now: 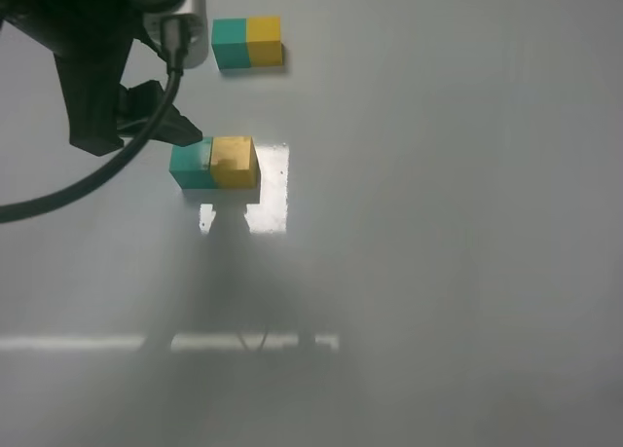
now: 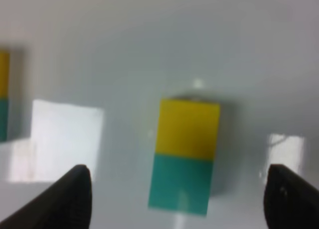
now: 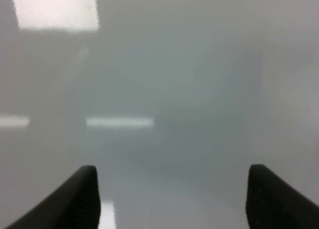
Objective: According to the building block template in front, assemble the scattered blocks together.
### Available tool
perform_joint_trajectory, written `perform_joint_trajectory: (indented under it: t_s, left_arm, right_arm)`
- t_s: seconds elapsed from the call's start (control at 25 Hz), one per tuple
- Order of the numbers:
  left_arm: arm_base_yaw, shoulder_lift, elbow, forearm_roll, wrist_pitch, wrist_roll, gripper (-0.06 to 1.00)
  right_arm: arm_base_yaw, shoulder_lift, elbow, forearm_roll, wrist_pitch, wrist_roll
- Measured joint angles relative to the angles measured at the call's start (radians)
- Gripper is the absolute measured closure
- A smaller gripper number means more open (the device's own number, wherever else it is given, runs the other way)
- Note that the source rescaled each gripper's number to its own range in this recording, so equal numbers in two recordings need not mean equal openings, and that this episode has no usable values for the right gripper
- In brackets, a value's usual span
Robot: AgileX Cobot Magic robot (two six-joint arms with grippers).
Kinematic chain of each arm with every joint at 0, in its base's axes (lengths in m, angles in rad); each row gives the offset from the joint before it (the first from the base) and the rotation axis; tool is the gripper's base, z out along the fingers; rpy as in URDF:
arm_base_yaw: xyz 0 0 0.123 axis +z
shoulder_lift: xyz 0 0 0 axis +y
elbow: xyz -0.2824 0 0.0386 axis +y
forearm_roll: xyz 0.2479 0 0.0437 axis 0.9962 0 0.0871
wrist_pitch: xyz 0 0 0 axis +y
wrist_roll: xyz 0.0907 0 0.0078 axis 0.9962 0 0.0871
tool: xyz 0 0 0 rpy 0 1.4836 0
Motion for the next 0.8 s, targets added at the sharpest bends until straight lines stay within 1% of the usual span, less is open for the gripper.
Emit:
perform_joint_trajectory:
  t_s: [0.12,0.2,0.36,0.48,0.56,0.64,0.72,0.8]
  left_arm:
    - [0.0,-0.057,-0.002,0.149,0.076,-0.059,-0.05]
    - [0.007,-0.101,-0.002,0.213,0.089,-0.126,-0.04]
    - [0.046,-0.199,0.008,0.302,0.092,-0.232,-0.04]
    - [0.111,-0.279,0.058,0.362,0.092,-0.327,-0.04]
    - [0.186,-0.339,0.112,0.375,0.092,-0.392,-0.04]
    - [0.275,-0.397,0.191,0.369,0.092,-0.452,-0.04]
    - [0.377,-0.466,0.277,0.332,0.093,-0.484,-0.04]
    - [0.503,-0.533,0.379,0.26,0.093,-0.499,-0.04]
  right_arm:
    - [0.0,0.0,0.0,0.0,0.0,0.0]
    - [0.0,0.0,0.0,0.0,0.0,0.0]
    - [0.0,0.0,0.0,0.0,0.0,0.0]
    - [0.0,0.0,0.0,0.0,0.0,0.0]
    - [0.0,0.0,0.0,0.0,0.0,0.0]
    - [0.0,0.0,0.0,0.0,0.0,0.0]
    - [0.0,0.0,0.0,0.0,0.0,0.0]
    - [0.0,0.0,0.0,0.0,0.0,0.0]
